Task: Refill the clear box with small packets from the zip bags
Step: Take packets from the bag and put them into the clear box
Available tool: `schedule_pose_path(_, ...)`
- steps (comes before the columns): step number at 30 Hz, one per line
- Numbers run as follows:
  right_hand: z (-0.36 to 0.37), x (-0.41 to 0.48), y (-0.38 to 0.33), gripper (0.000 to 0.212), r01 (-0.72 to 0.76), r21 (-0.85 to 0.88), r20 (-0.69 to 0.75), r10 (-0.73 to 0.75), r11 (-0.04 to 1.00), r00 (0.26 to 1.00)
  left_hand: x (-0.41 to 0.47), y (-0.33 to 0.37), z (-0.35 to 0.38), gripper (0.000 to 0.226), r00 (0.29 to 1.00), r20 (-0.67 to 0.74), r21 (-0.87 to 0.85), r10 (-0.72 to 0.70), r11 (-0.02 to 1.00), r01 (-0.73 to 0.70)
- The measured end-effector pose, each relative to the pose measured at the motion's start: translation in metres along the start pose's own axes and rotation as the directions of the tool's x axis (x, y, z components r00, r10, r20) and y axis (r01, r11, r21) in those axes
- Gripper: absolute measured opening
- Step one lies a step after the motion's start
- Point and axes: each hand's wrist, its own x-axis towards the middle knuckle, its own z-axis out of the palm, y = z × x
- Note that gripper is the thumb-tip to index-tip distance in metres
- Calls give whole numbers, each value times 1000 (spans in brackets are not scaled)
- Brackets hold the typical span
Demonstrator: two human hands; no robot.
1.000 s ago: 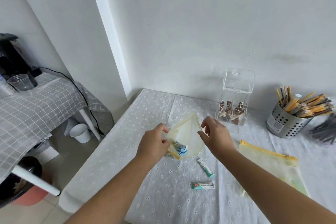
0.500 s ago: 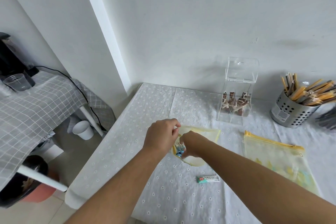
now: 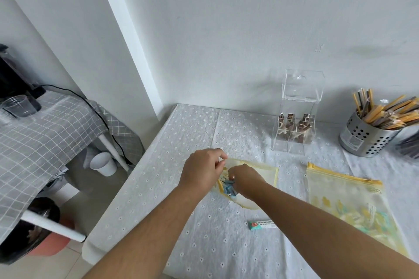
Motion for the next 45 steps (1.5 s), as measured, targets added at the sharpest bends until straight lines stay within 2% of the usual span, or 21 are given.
schedule_pose_path(4,4,7,2,19,-22,133,-52,29,991,998,3,-2,-2,17,1000,19,-13,-5,1000,5)
schedule_pose_path(8,2,8,1,21,90,7,-113,-88,996,990,10,-5,-3,16,1000,27,-11,-5,1000,6)
schedule_pose_path(12,-11,-3,1,24,232,-163,-168,-259,959,951,22,-6,-5,13,999,36,-16,-13,1000,14)
schedule_pose_path(16,-37,-26,2,24,288,-138,-202,-311,948,929,40,-4,-7,12,998,56,-12,-20,1000,20)
schedule_pose_path(20,-81,-56,12,19,262,20,-361,-237,965,902,64,3,-8,15,997,69,-7,-33,999,33)
schedule_pose_path(25,-146,-73,54,12,200,148,-581,-79,969,810,96,18,-8,19,999,27,38,-40,999,39)
schedule_pose_path(29,-181,-60,110,14,86,187,-647,57,979,760,112,24,2,17,999,-16,76,-43,996,44)
schedule_pose_path(32,-182,-35,152,16,-13,151,-626,106,989,773,114,26,12,17,998,-34,111,-57,992,60)
schedule_pose_path(37,-165,3,192,22,-180,64,-462,189,982,866,113,27,25,18,994,-42,112,-100,988,104)
schedule_pose_path(41,-157,27,202,24,-209,7,-375,197,978,906,110,30,30,17,994,-38,119,-103,987,107)
schedule_pose_path(45,-149,42,206,20,-185,-113,-215,157,976,964,106,33,33,15,996,-16,119,-93,988,94)
